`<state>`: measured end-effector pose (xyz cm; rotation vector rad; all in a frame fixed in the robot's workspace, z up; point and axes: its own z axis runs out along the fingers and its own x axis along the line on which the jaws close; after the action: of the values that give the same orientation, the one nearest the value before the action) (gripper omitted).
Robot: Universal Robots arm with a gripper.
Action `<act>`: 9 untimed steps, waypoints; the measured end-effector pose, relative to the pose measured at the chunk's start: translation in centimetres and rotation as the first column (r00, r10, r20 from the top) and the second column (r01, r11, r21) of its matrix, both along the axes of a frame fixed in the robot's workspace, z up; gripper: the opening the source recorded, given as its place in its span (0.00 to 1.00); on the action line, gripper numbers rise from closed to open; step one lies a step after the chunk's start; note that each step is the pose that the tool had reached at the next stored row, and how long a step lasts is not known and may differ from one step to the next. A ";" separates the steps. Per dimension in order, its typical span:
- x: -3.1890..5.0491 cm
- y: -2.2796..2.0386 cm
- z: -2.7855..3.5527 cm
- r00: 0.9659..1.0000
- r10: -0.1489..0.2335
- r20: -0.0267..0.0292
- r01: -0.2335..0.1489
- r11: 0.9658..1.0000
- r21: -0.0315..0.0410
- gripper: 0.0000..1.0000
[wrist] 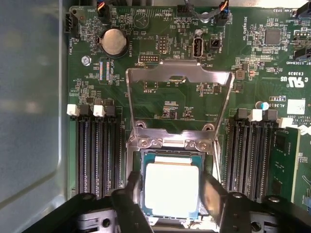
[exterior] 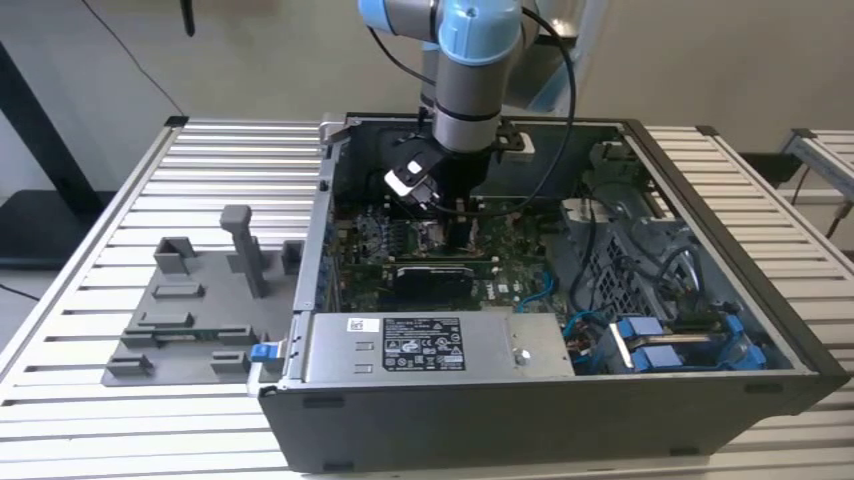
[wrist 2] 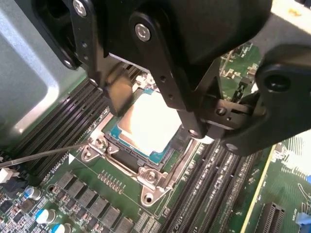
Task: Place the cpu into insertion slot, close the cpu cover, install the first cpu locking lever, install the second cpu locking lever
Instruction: 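Place the cpu into insertion slot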
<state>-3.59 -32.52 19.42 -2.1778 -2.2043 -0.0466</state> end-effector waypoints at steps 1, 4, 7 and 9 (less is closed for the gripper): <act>-0.01 -0.01 0.02 1.000 0.000 0.000 0.000 1.000 -0.001 0.68; -0.02 -0.01 0.11 1.000 0.000 0.000 0.000 1.000 -0.001 0.68; -0.02 -0.01 0.62 1.000 0.000 0.000 0.000 1.000 -0.001 0.68; -0.02 -0.01 1.09 1.000 0.000 0.000 0.000 1.000 -0.001 0.68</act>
<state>-3.61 -32.53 20.51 -2.1783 -2.2043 -0.0452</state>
